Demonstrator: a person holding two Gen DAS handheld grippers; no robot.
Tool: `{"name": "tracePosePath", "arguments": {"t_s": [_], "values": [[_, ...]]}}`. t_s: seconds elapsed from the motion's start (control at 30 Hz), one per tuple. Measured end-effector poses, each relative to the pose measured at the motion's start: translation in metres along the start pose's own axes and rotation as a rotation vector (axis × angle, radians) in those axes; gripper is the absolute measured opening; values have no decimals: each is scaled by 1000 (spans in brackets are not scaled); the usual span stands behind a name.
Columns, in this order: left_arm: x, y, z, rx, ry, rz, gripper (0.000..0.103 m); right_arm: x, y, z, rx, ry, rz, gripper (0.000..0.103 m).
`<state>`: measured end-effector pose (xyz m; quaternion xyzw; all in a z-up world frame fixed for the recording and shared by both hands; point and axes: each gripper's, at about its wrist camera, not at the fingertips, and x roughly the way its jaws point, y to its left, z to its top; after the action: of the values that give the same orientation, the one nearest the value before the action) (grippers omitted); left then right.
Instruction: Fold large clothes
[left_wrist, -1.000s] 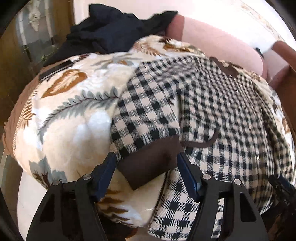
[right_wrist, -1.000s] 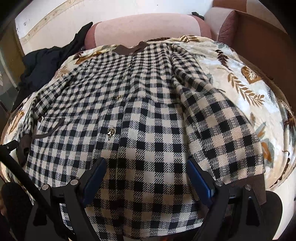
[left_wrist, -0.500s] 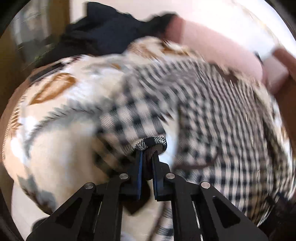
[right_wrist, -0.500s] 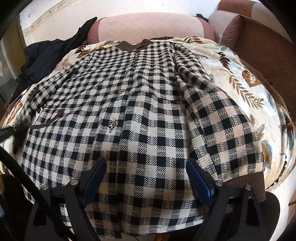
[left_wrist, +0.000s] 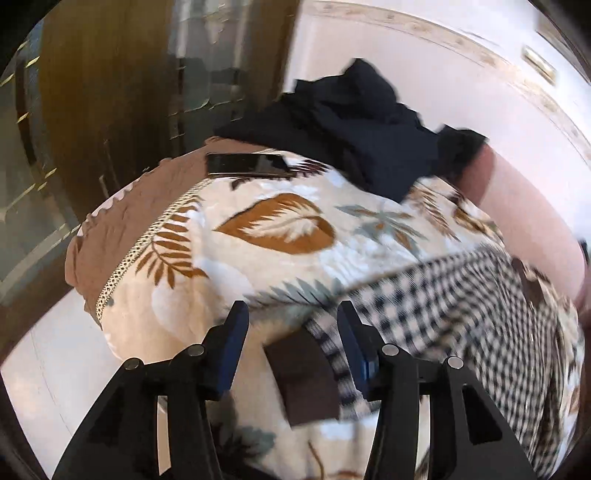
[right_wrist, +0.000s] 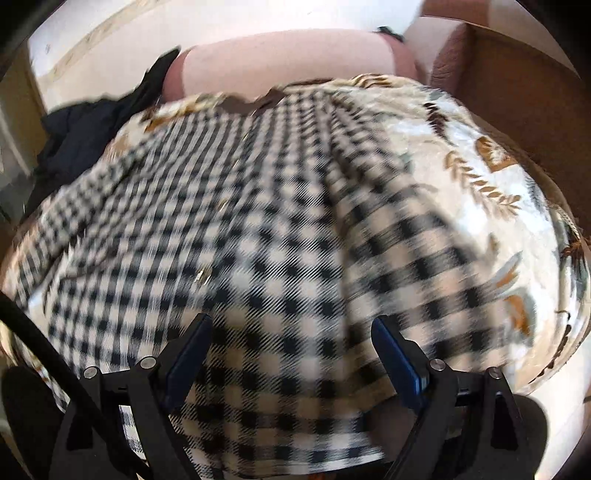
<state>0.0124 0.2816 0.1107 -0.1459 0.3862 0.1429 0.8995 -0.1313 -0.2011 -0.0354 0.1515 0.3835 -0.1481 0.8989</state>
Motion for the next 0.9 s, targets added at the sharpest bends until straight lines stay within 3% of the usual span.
{"name": "tracePosePath", "arguments": {"t_s": [0.2, 0.3, 0.4, 0.53, 0.63, 0.8, 0.9], "values": [[-24, -46, -35, 105, 8, -118, 64, -25, -96, 39, 205, -59, -65, 91], [-32, -69, -53, 144, 42, -187, 65, -16, -145, 45, 311, 1, -68, 91], [-36, -92, -69, 200, 76, -229, 65, -2, -169, 39, 332, 76, -57, 91], [-36, -115, -86, 257, 110, -249, 65, 19, -173, 28, 356, 148, 65, 87], [-39, -126, -96, 270, 139, -278, 65, 37, -167, 21, 379, 203, 165, 61], [-50, -141, -106, 326, 133, -291, 66, 33, -153, 22, 312, 177, 148, 18], [-54, -146, -109, 347, 121, -291, 66, 14, -171, 35, 321, 100, 140, 2]]}}
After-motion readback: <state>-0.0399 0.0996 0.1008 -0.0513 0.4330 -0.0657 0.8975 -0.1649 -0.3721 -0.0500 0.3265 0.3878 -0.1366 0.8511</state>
